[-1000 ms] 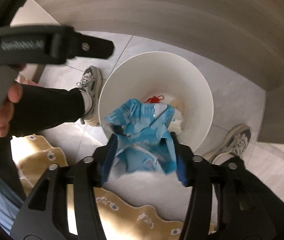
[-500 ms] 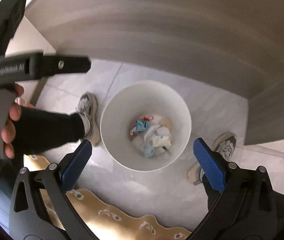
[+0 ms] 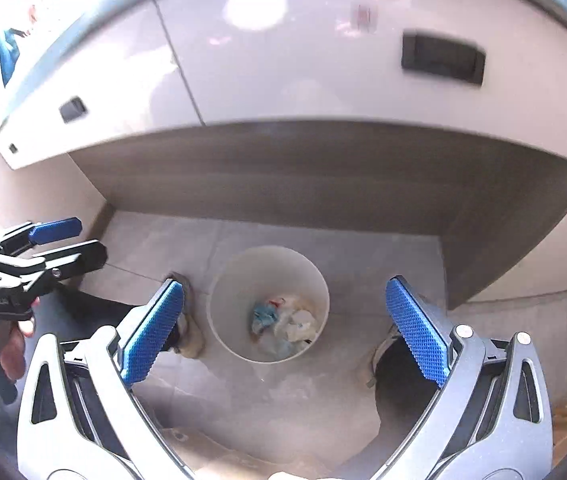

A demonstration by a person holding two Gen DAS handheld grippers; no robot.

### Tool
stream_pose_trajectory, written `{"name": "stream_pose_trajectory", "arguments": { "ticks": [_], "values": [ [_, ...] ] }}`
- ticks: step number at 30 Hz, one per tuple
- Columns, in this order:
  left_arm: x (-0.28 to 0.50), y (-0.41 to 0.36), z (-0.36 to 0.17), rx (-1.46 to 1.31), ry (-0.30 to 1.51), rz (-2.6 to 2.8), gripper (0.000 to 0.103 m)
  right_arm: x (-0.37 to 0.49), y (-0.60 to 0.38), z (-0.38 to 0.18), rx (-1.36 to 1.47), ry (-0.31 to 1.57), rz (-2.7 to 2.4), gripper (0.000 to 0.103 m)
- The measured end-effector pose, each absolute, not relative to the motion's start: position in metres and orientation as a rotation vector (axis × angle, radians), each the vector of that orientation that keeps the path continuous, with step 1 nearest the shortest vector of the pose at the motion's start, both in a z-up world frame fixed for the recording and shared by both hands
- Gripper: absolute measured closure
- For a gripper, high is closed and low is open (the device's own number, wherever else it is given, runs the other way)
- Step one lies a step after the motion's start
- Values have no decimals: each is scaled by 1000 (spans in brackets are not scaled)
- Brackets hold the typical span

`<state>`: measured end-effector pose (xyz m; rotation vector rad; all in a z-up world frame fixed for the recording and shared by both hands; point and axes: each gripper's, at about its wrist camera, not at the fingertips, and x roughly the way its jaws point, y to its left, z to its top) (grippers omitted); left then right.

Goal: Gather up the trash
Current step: 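Raise both grippers back toward the bed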

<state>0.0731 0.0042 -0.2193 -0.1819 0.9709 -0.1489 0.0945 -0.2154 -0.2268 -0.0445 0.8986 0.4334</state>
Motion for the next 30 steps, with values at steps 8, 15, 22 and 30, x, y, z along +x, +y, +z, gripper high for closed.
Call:
{"name": "stream_pose_trajectory", "arguments": {
  "ticks": [8, 15, 22, 30],
  "values": [
    [51, -11, -115, -122, 808, -157, 6, 71, -228, -120, -15, 656, 491, 6],
    [59, -19, -35, -61, 643, -137, 6, 82, -243, -47, 22, 551, 458, 5],
    [81, -30, 10, -26, 579, -154, 6, 106, -250, -5, -5, 512, 429, 5],
    [108, -39, 38, 14, 551, -137, 6, 118, -248, 19, -27, 484, 440, 5]
  ]
}}
